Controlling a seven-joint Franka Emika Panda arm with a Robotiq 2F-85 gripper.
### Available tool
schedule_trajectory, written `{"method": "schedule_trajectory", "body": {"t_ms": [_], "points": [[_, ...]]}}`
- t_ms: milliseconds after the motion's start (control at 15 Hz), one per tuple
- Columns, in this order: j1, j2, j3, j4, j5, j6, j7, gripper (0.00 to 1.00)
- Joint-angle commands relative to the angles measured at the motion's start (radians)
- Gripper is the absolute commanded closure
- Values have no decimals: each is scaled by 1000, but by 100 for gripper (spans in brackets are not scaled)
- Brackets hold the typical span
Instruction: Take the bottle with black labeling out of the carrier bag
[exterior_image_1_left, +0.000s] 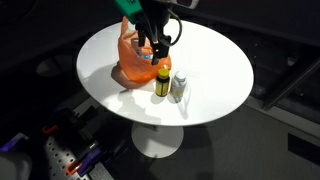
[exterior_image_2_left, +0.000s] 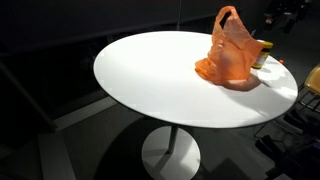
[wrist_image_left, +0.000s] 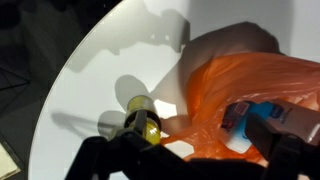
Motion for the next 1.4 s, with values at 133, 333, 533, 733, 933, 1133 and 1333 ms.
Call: {"method": "schedule_trajectory", "body": {"t_ms": [133, 333, 533, 733, 933, 1133, 1333], "points": [[50, -55, 52, 43, -78, -127, 100, 0], [80, -74, 87, 56, -149, -167, 186, 0], [103, -110, 120, 48, -233, -174, 280, 0], [115, -154, 144, 30, -283, -152, 334, 0], [117, -185, 159, 26, -303, -153, 357, 0], [114, -164, 159, 42, -282, -151, 328, 0], [114, -168, 160, 40, -282, -162, 328, 0]]}}
